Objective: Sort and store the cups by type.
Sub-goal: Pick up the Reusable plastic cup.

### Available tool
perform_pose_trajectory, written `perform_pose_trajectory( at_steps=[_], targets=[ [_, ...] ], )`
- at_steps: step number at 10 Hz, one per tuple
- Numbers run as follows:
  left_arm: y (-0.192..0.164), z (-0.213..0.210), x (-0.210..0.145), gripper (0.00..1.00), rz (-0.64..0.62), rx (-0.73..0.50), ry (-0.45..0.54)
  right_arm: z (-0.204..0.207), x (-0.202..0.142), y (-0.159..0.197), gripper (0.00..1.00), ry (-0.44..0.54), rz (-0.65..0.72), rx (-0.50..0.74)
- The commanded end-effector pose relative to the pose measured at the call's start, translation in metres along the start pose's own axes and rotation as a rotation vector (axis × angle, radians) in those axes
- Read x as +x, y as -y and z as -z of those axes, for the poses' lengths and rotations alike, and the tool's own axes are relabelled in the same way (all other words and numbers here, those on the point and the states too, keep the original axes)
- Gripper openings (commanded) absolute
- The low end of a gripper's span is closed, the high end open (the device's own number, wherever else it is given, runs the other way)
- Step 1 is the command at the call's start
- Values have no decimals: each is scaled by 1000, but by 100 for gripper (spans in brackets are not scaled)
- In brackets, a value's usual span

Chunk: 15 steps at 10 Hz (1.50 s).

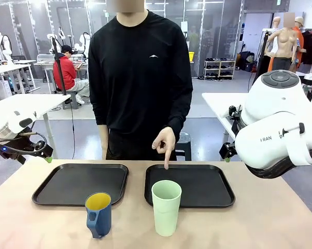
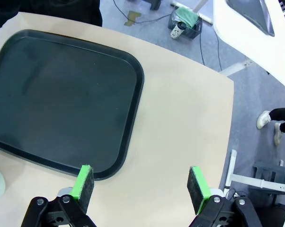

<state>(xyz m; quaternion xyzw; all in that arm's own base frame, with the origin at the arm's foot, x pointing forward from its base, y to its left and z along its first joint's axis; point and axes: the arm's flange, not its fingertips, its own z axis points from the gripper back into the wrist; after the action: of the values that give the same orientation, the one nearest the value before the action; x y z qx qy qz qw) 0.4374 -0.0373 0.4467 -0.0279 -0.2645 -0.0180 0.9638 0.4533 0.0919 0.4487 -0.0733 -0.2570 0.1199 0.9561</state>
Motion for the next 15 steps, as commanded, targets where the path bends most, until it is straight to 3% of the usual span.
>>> perform_pose_trajectory(
  at_steps=[1,14,15],
  targets=[
    [-1,-1,0,100,-2,-2,2,0,0,0,100,0,-1,-1],
    [-1,-1,0,100,-2,-2,2,0,0,0,100,0,0,0],
    [-1,-1,0,100,-2,-2,2,-4,-3,8,100,-1,-80,6]
  ],
)
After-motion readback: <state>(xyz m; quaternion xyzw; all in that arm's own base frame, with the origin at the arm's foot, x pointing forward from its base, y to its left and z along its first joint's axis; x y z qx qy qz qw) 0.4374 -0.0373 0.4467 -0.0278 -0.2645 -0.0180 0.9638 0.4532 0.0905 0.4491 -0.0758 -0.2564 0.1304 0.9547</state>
